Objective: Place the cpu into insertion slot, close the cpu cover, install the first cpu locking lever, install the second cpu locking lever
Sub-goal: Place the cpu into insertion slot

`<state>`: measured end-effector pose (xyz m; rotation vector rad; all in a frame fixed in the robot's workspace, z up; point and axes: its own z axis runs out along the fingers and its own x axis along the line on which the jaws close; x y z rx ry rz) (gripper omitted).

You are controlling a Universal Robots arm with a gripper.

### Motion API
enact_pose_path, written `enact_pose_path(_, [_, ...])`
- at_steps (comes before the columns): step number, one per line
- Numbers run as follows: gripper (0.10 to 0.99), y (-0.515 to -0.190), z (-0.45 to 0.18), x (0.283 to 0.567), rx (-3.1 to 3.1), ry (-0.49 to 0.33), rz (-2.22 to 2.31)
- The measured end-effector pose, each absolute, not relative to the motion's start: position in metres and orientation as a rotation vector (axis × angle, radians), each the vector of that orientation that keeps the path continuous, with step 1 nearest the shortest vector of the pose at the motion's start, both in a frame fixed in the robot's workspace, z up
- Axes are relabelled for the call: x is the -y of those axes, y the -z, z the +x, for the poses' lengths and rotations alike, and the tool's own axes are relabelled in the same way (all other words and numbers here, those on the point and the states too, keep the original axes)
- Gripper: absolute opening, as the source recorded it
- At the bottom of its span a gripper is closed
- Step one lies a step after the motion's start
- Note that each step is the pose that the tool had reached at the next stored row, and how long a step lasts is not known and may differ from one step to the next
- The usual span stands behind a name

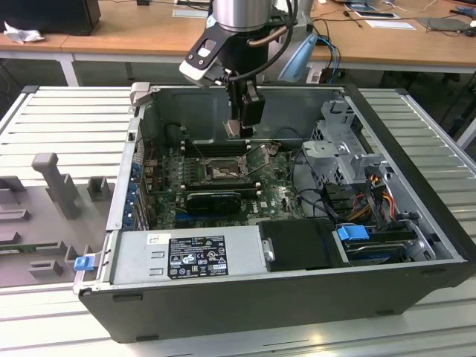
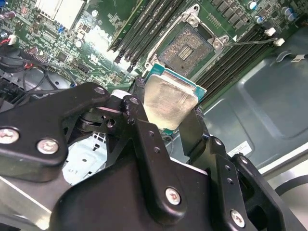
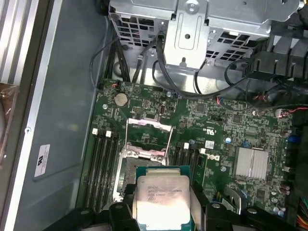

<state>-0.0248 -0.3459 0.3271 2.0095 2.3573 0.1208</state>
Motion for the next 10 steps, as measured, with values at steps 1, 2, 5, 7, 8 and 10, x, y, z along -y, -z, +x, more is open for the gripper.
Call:
enact_pose_path(1, [0.529,-0.3259,-0.0248,0.3459,-2.357,-0.121,2.010])
enact_pose_path(2, [0.529,-0.3247,-0.0248,0.3459,-2.357,-0.121,2.009])
enact_pose_path(5, [0.529,-0.3211,-0.0248,0.3456,-2.343,-0.120,2.025])
enact_pose_path(7, [0.529,-0.3197,-0.0248,0.3453,-2.324,-0.119,2.046])
enact_pose_path(8, [0.529,-0.3190,-0.0248,0.3452,-2.316,-0.119,2.055])
enact_pose_path(10, [0.529,-0.3164,-0.0248,0.3451,-2.312,-0.119,2.059])
